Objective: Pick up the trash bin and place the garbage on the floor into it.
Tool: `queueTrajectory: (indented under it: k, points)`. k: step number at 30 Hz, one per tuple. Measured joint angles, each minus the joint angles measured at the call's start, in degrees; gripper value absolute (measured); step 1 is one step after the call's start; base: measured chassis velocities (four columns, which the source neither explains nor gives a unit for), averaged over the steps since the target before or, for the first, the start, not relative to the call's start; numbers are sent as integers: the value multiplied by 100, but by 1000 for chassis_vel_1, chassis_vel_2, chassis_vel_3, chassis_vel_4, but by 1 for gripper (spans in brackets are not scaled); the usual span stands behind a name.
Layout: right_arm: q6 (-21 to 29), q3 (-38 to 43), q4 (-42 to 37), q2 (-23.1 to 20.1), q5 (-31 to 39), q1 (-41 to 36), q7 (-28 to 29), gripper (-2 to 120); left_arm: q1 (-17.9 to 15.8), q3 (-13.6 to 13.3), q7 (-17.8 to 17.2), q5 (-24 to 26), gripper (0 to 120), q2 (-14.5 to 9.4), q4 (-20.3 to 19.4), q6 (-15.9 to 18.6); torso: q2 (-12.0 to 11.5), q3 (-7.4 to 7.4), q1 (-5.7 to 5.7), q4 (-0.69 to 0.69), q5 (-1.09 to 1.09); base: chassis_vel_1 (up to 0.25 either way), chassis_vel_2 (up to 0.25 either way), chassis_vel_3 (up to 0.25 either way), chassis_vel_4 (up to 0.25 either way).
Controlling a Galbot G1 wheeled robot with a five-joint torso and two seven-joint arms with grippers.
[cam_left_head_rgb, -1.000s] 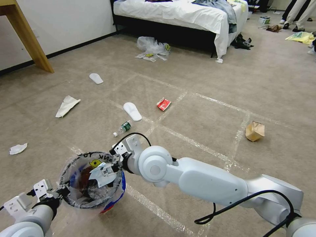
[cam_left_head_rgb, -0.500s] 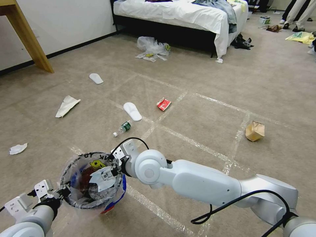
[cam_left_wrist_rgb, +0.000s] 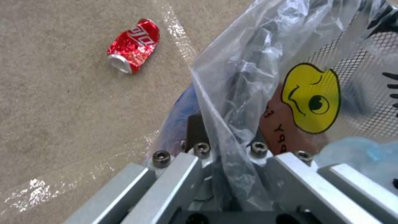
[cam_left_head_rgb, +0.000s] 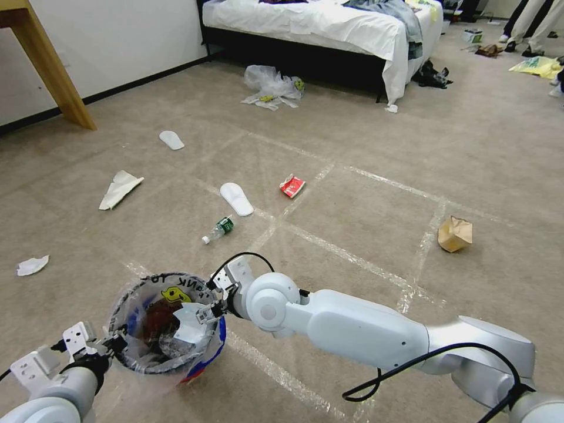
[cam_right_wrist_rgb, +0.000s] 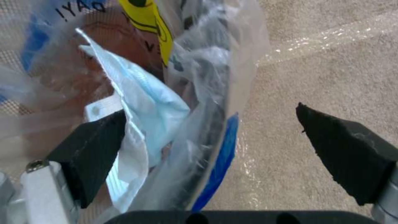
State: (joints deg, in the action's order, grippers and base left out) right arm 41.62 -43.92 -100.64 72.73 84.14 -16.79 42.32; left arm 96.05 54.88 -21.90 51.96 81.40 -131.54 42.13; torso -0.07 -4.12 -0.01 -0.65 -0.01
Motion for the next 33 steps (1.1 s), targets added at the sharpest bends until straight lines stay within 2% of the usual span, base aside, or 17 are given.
queueTrajectory:
  k: [20,27,33]
  points:
    - [-106,303,-434,-2,247,-129,180,100,21,4,5,-13,1,-17,-22,0,0,0,0,0,0,0,0,0,0]
    - [-179,601,-434,-10,256,-191,10,100,20,-15,5,-21,1,-6,-28,0,0,0,0,0,0,0,0,0,0]
    - [-138,673,-503,-81,658,-344,161,100,11,-21,2,-32,1,2,-24,1,0,0,0,0,0,0,0,0,0]
